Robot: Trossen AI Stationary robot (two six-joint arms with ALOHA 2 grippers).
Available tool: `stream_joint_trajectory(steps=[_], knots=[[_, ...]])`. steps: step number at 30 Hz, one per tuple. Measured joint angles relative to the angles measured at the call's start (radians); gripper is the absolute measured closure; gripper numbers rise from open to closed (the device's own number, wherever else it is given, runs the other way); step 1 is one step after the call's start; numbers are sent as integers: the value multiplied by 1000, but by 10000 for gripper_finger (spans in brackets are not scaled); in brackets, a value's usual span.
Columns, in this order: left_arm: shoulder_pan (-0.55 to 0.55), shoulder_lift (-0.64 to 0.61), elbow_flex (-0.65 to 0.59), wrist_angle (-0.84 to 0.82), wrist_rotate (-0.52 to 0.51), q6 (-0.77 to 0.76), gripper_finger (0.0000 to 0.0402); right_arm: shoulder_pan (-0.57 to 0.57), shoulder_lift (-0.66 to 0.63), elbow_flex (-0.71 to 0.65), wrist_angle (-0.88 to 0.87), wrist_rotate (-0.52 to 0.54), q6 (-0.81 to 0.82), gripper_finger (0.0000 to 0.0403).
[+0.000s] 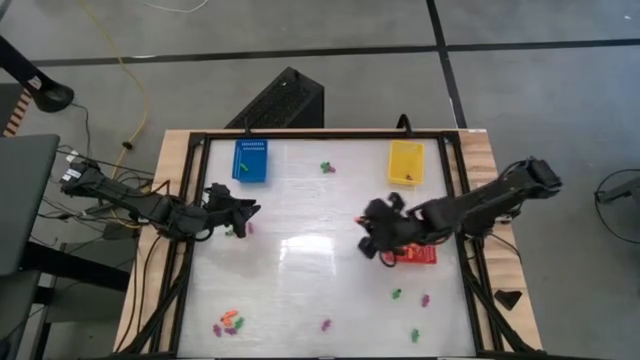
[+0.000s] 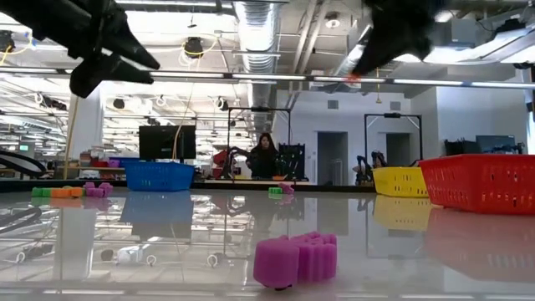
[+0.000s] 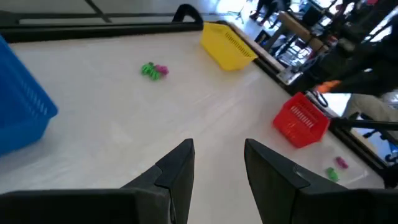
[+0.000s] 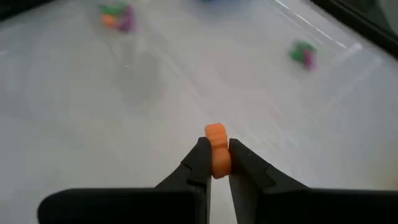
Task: Sort Halloween decoration
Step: Put the orange skeleton toy into the red bin
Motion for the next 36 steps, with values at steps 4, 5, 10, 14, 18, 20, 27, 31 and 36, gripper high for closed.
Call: stream_joint_trajectory(steps=[4, 5, 10, 14, 18, 20, 27, 31, 36], knots=[[11, 0, 0, 45, -11, 8, 272, 67, -124, -159, 9, 32, 204, 342], [15, 0, 0, 43, -11, 7, 272, 82, -149, -196, 9, 34, 251, 342], [31, 0, 0, 42, -10, 6, 272, 139, -217, -335, -1, 34, 446, 342], [40, 0, 0, 43, -6, -1, 272, 175, -209, -367, -72, -13, 545, 342], [40, 0, 0, 42, -6, 11, 272, 207, -183, -366, -134, -84, 605, 342], [39, 0, 0, 39, -7, 25, 272, 227, -163, -366, -166, -97, 638, 342], [39, 0, 0, -21, 30, 6, 272, 242, -131, -366, -167, -126, 678, 272], [39, 0, 0, -146, 103, -16, 272, 241, -132, -366, -164, -142, 723, 151], [39, 0, 0, -394, 64, -238, 272, 241, -132, -366, -163, -149, 786, 77]])
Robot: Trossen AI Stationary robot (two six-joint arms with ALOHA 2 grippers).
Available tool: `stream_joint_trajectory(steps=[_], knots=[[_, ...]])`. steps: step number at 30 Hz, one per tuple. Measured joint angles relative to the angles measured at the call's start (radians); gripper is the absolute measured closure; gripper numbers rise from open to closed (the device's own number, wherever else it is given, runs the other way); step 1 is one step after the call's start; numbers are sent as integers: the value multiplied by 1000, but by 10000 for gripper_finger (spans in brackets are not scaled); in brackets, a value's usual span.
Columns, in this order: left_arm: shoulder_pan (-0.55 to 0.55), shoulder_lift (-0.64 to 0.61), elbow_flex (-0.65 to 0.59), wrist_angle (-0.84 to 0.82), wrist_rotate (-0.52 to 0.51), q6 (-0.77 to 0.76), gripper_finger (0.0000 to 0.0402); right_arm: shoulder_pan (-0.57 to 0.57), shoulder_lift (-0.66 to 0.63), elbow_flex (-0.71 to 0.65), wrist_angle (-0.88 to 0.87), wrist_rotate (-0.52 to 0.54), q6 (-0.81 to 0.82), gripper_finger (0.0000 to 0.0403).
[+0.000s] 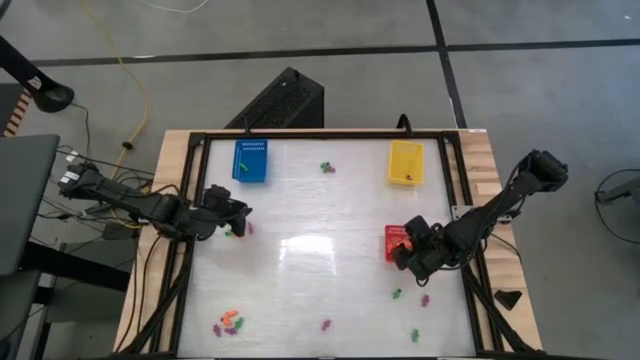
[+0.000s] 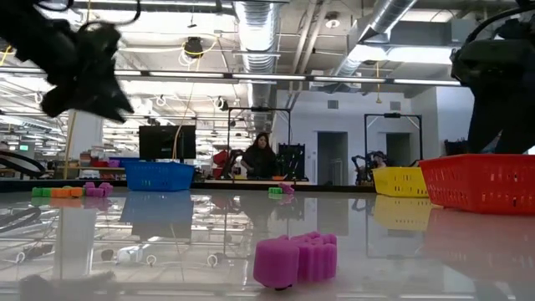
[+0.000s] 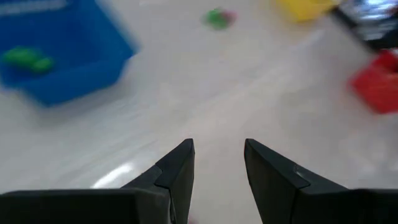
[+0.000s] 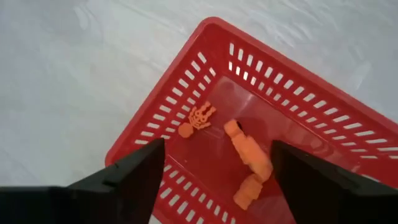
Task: Sort Halloween decoration
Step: Put the orange skeleton toy into the red bin, then put the purple skeleton toy into the yellow bin
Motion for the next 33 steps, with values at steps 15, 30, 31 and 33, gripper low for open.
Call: stream_joint_trajectory(steps=[15, 30, 31, 33], knots=[[70, 378, 1, 127, 246, -356, 224, -3, -117, 45, 20, 142, -113, 98], [88, 596, 8, 133, 328, -494, 221, -3, -440, 62, -1, 266, -261, 98], [90, 604, 8, 135, 319, -506, 223, -3, -456, 62, -1, 278, -274, 98], [97, 616, 8, 148, 304, -526, 229, -3, -484, 62, 6, 296, -299, 98]])
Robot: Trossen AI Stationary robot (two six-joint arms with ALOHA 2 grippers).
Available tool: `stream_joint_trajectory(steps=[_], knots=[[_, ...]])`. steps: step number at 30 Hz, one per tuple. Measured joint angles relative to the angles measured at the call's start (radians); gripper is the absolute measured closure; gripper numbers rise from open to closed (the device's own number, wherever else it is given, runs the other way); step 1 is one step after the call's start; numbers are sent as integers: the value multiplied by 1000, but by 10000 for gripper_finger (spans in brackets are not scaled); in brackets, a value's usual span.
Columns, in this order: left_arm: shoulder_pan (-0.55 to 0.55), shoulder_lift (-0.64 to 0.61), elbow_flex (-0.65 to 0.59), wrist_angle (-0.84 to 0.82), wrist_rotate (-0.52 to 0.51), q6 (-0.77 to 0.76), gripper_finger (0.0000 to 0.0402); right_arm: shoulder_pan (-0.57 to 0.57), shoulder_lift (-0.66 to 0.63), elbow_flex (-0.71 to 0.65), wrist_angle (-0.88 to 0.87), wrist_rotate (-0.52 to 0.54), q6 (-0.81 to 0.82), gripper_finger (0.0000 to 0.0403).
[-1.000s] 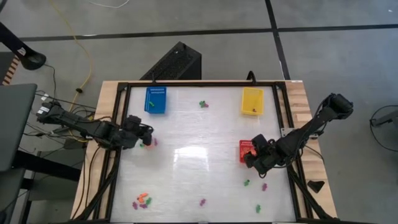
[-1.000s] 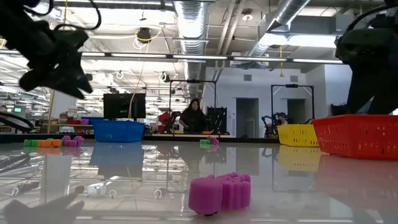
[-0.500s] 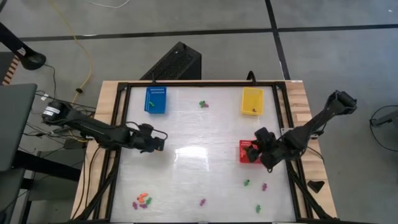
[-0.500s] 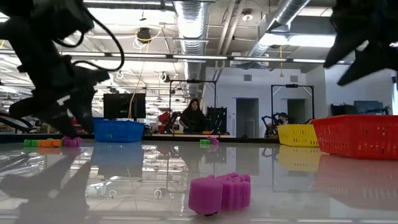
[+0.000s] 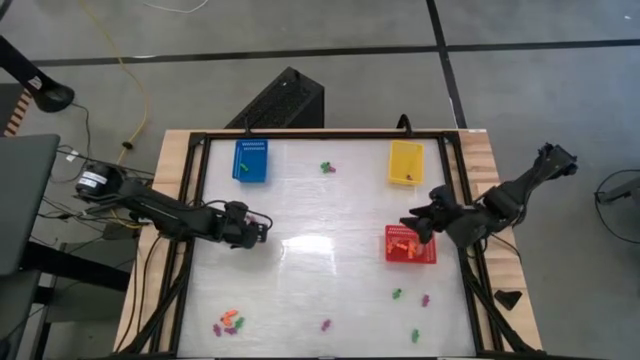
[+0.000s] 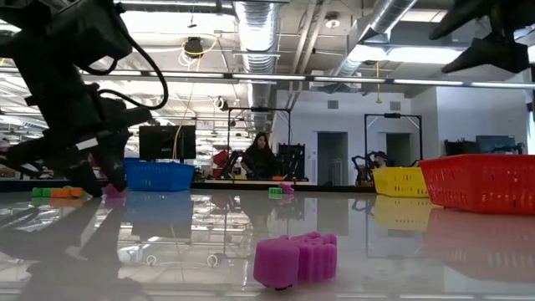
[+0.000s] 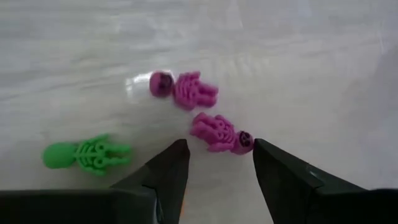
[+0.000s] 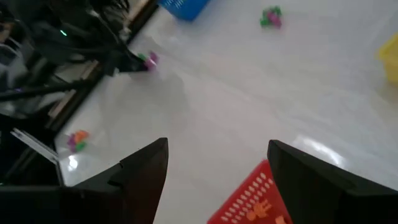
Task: Sort Halloween decoration
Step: Put the purple skeleton toy into the yellow bin
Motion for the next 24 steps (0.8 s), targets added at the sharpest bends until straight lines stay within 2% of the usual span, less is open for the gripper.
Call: stream_joint_trajectory(steps=[10, 16, 20, 24], knots=[[83, 22, -9, 153, -22, 47, 291, 0, -84, 0, 77, 2, -141, 99], [125, 61, -7, 178, 35, 83, 331, 0, -118, 0, 182, 2, -251, 99], [124, 133, -7, 302, 68, 131, 384, 0, -133, 0, 279, 23, -362, 99], [121, 151, -9, 431, 75, 132, 391, 0, -157, 0, 356, 45, -459, 99]])
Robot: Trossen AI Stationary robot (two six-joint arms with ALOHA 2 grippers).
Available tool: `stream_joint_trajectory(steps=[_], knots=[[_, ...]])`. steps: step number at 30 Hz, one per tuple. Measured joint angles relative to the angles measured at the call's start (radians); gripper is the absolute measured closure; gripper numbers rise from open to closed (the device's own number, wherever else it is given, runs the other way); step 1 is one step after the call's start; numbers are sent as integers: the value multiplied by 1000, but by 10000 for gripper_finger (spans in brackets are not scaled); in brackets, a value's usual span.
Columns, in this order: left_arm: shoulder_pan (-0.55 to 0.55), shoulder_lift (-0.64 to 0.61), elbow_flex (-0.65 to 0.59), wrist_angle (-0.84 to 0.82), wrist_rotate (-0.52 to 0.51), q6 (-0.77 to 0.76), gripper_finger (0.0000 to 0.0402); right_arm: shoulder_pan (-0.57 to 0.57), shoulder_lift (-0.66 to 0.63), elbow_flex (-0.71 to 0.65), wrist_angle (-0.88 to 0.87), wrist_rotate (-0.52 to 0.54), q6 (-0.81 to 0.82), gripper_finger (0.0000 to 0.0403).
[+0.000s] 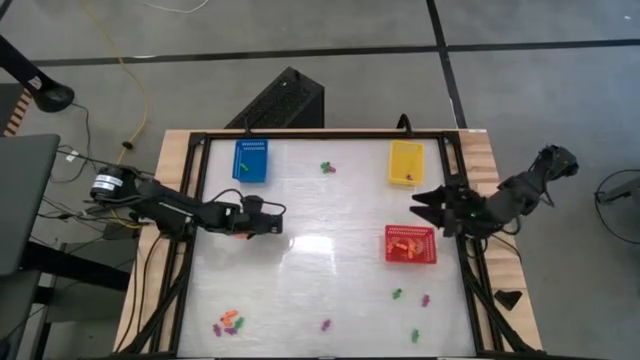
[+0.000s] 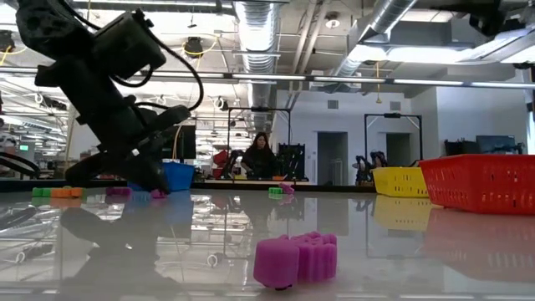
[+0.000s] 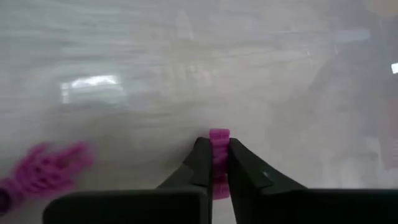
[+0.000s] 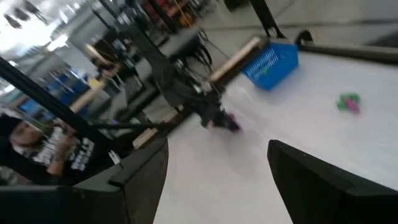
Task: Sort Halloween decoration
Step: Put the purple skeleton toy into the yellow bin
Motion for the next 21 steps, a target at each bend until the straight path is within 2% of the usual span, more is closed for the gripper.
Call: stream_joint_trajectory(steps=[3, 8, 11, 15, 21], knots=[[-1, -20, -6, 105, -31, 60, 396, 0, -19, 1, 22, 3, -39, 99], [11, -38, 8, 578, -27, 263, 399, -1, -43, 1, 17, 4, -66, 99], [43, -19, 49, 690, -9, 347, 399, 0, -51, 1, 15, 7, -69, 99], [127, 50, 195, 732, 184, 438, 401, -4, -55, 1, 13, 14, -74, 99], [244, 327, 568, 724, 525, 560, 401, -3, -55, 0, 48, 17, -109, 98]])
